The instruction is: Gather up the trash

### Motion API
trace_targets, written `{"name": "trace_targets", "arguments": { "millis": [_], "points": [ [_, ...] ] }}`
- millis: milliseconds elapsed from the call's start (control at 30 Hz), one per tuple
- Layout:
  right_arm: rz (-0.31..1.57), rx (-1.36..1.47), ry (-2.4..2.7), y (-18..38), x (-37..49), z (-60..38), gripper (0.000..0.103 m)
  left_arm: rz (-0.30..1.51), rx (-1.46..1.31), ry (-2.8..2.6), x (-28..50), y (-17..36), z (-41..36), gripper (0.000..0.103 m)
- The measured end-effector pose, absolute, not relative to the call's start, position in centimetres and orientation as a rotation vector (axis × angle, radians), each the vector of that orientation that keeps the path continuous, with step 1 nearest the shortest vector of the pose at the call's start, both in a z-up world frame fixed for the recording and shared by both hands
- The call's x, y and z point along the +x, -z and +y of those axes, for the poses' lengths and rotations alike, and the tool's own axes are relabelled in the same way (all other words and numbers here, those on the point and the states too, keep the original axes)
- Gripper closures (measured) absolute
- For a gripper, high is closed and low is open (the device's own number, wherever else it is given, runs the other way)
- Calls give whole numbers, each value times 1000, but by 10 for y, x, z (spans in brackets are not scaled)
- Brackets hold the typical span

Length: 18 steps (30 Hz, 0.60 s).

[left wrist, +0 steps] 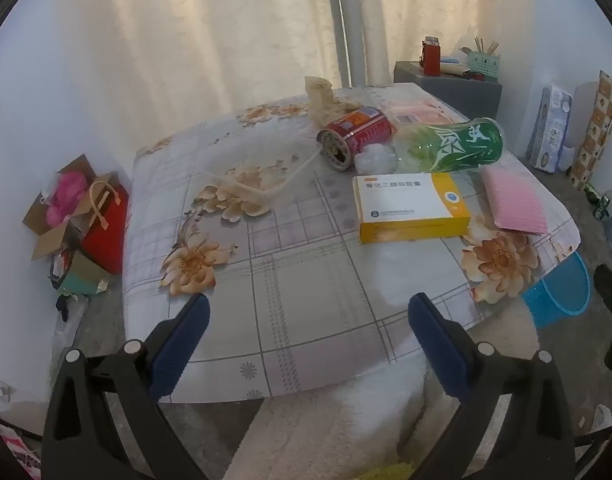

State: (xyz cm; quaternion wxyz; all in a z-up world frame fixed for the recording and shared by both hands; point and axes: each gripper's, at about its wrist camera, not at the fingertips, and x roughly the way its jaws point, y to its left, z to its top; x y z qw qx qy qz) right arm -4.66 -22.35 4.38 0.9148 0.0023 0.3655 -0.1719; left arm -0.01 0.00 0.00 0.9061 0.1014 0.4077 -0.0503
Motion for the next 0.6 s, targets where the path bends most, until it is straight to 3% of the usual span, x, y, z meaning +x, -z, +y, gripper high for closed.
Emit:
{"name": "trace_targets", "arguments": {
  "millis": [600],
  "points": [
    [738, -15, 362, -50, -45, -223, 8, 834, 212, 98, 2, 0, 4, 6]
  ]
}}
